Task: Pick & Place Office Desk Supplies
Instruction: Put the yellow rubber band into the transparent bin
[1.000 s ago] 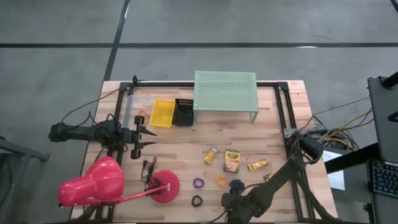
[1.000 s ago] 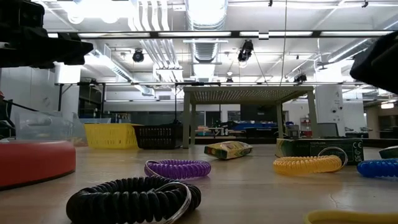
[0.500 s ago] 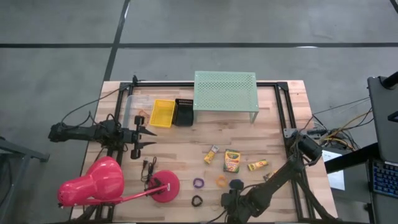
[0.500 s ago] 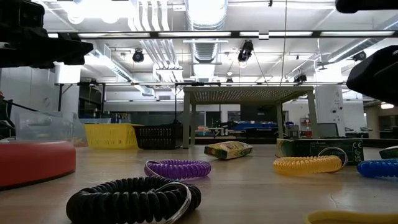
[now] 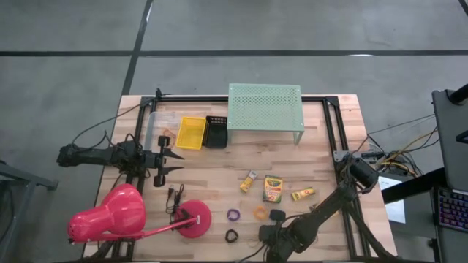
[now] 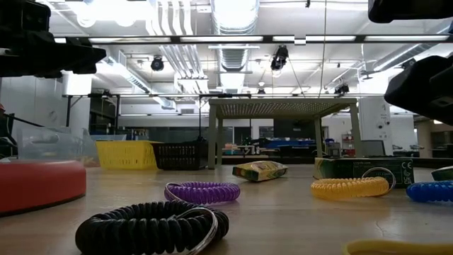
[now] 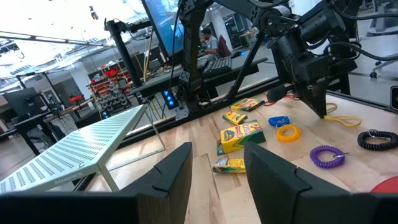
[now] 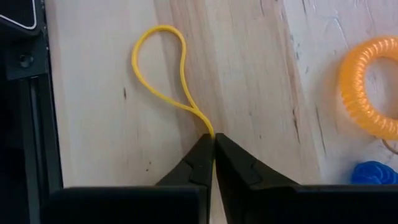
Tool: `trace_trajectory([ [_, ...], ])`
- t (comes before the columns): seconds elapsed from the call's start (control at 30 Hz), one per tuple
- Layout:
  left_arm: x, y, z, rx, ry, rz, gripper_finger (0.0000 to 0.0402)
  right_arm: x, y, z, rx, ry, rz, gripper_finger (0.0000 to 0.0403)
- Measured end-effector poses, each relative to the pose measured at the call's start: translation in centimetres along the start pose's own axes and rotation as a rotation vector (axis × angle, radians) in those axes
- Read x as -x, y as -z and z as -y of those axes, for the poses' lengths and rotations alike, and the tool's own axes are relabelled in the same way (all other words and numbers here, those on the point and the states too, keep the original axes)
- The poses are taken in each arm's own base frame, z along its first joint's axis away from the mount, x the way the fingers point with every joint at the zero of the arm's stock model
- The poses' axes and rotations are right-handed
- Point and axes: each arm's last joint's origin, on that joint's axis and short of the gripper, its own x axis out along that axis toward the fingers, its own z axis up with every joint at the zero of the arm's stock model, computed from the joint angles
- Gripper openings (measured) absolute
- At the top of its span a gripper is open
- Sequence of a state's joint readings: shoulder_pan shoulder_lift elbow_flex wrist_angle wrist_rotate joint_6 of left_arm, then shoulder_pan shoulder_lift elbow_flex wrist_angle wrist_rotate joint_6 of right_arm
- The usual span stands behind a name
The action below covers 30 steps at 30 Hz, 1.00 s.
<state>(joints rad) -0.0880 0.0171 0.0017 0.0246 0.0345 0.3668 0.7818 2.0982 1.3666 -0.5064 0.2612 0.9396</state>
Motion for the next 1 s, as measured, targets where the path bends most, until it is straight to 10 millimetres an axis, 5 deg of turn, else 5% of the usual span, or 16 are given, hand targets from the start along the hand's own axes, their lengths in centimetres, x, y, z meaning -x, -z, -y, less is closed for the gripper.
trace_trajectory([
  [0.23,0.0,0.0,0.0,0.0,0.0,0.0,0.0149,1.4,-0.3,0.2,0.027,-0.02,-0.006,0.0011],
  [0.47,0.0,0.0,0.0,0.0,0.0,0.0,0.015,5.3,-1.5,0.6,0.014,-0.025,0.079,0.0011],
  [0.83,0.0,0.0,0.0,0.001,0.0,0.0,0.015,11.2,-3.8,2.6,-0.011,0.259,0.549,0.0011],
  [1.0,0.0,0.0,0.0,0.001,0.0,0.0,0.0149,11.7,-5.0,3.8,0.091,0.481,0.688,0.0011],
])
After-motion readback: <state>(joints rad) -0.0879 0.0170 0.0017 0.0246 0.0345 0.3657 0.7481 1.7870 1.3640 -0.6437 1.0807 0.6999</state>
